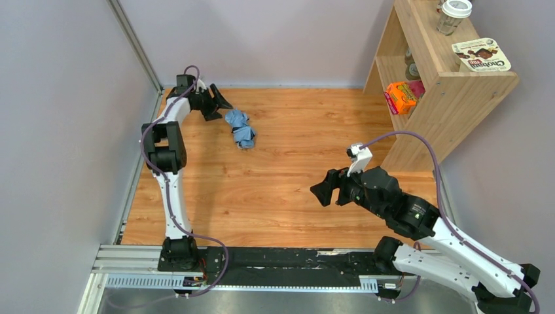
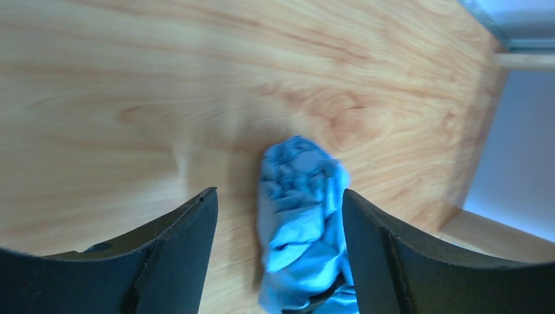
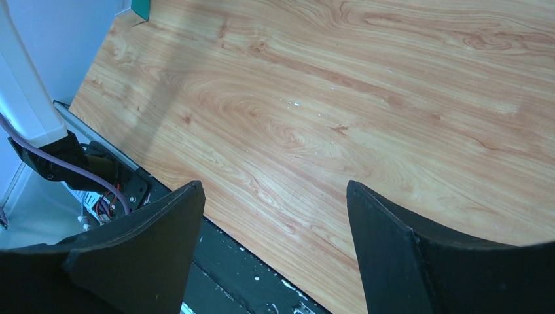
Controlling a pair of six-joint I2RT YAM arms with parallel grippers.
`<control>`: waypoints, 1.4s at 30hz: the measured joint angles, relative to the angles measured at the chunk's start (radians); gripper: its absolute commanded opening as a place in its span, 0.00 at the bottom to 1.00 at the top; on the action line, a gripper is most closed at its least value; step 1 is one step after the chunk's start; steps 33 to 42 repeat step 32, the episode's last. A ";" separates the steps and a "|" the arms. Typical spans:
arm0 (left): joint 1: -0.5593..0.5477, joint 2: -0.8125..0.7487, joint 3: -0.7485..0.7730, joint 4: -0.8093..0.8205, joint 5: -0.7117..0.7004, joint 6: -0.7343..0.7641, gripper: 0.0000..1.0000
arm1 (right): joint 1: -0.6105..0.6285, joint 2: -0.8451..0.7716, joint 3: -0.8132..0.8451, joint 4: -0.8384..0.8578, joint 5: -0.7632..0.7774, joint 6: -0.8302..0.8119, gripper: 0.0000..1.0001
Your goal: Put away the umbrella
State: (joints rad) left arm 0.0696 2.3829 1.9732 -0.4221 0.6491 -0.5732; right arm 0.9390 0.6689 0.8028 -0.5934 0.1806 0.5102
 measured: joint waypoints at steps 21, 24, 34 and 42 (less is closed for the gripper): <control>-0.189 -1.305 -0.626 0.303 0.054 0.021 0.75 | 0.000 -0.129 0.152 -0.168 0.354 -0.089 1.00; -0.241 -1.477 -0.729 0.400 0.092 0.020 0.75 | 0.000 -0.232 0.164 -0.171 0.448 -0.127 1.00; -0.241 -1.769 -0.792 0.436 0.027 0.119 0.75 | -0.001 -0.487 0.170 -0.085 0.549 -0.265 1.00; -0.241 -1.769 -0.792 0.436 0.027 0.119 0.75 | -0.001 -0.487 0.170 -0.085 0.549 -0.265 1.00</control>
